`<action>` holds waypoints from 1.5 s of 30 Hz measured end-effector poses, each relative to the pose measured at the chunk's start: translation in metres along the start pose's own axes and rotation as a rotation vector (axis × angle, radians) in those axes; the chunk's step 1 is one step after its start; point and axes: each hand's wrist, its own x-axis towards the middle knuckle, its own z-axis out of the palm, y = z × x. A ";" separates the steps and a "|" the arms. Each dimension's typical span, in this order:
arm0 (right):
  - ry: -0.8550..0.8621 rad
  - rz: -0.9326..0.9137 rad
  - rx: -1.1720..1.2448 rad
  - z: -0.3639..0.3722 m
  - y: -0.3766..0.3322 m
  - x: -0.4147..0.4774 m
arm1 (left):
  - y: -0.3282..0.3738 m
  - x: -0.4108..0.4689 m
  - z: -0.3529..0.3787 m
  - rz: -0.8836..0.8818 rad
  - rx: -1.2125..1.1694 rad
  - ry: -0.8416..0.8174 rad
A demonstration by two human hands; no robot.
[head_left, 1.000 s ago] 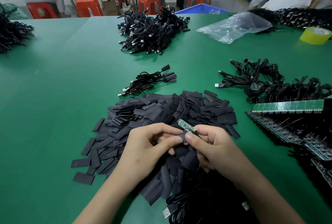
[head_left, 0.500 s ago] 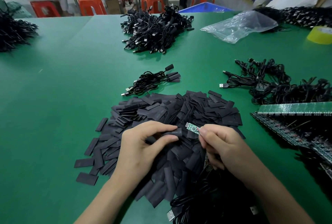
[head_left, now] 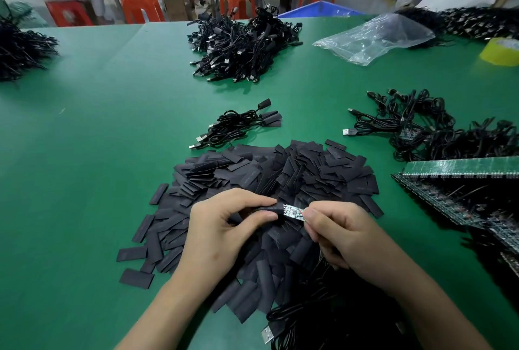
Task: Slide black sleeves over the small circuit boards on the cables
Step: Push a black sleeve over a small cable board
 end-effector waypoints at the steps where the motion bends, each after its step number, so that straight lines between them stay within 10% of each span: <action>1: -0.002 0.006 -0.002 -0.001 -0.001 0.000 | -0.001 0.000 -0.002 0.015 0.002 -0.025; 45: -0.021 -0.057 -0.079 0.000 0.003 -0.002 | 0.000 -0.010 0.001 0.175 0.071 -0.137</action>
